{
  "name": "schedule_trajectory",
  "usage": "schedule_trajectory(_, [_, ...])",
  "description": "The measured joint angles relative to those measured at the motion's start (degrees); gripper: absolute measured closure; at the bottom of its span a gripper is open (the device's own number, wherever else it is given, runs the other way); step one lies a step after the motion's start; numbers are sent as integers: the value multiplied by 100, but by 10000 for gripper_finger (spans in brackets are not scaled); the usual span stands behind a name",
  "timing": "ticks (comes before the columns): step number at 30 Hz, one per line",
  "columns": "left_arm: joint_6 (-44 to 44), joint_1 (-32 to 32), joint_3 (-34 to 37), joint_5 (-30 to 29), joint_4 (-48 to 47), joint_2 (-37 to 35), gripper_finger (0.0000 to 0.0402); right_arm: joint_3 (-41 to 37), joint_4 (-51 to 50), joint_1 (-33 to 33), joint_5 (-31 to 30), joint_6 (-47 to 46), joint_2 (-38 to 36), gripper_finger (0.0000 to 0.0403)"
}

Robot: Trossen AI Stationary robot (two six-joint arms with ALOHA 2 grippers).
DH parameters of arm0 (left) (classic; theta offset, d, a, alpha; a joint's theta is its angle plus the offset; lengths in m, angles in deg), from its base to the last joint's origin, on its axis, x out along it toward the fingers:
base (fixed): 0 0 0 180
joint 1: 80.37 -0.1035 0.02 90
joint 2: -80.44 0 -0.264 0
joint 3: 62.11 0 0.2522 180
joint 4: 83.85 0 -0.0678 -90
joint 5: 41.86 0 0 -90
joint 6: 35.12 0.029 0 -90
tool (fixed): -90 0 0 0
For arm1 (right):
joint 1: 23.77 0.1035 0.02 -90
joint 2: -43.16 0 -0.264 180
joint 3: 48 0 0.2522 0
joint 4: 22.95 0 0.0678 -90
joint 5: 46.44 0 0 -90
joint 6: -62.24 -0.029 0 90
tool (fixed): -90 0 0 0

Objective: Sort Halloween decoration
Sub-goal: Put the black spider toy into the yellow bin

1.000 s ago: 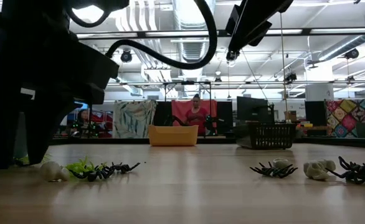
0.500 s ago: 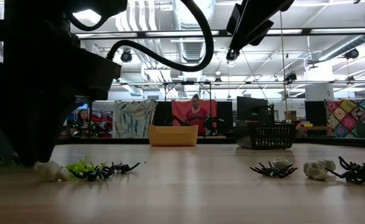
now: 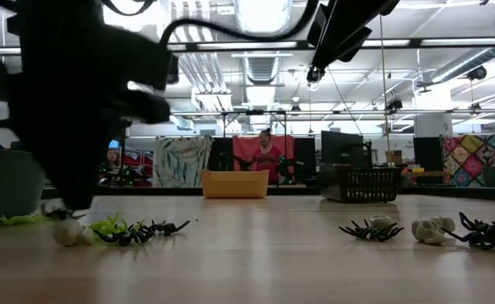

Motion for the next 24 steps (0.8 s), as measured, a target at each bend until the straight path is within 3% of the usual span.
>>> schedule_trajectory(11, [635,-15,189,-337,492,-843,401,0,-2,2,0,2,2,271])
schedule_trajectory(16, [174,-15,576,-491,548,-1067,402,-4,-2,39,0,17,2,275])
schedule_trajectory(24, [-328,60,1162,-460,744,-823,402,-20,0,39,-4,52,2,271])
